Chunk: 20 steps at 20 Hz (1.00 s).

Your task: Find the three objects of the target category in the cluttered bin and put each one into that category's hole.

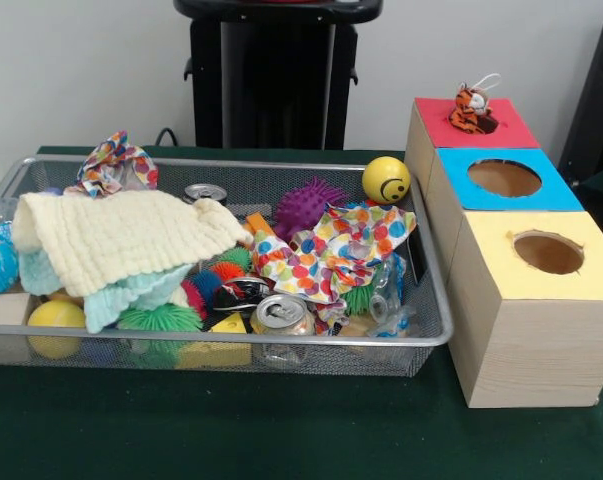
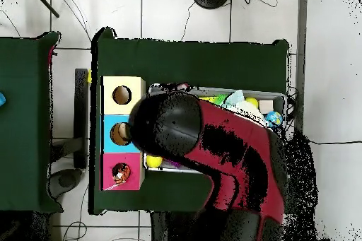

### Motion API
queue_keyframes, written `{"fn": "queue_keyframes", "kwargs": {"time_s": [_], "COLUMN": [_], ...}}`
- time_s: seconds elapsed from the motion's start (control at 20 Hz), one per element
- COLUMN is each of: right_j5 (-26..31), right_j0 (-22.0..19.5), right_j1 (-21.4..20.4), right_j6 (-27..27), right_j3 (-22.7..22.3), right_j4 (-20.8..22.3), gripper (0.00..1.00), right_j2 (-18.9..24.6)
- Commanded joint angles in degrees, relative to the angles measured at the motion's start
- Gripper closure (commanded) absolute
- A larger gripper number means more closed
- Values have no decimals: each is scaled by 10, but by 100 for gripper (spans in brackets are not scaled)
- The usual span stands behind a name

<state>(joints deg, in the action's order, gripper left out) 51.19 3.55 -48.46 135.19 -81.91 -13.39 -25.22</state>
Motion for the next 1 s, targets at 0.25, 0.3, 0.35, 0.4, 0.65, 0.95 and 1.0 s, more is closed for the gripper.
{"fn": "queue_keyframes", "kwargs": {"time_s": [0.25,0.3,0.35,0.4,0.65,0.95,1.0], "right_j5": [41,34,28,23,-13,-56,-58], "right_j0": [78,88,97,104,130,180,188], "right_j1": [8,10,10,9,5,7,7], "right_j6": [62,67,67,66,60,82,87], "right_j3": [-59,-62,-66,-68,-101,-132,-135], "right_j4": [37,40,43,45,45,62,63], "gripper": [0,0,0,0,0,0,0], "right_j2": [32,27,25,23,26,8,6]}}
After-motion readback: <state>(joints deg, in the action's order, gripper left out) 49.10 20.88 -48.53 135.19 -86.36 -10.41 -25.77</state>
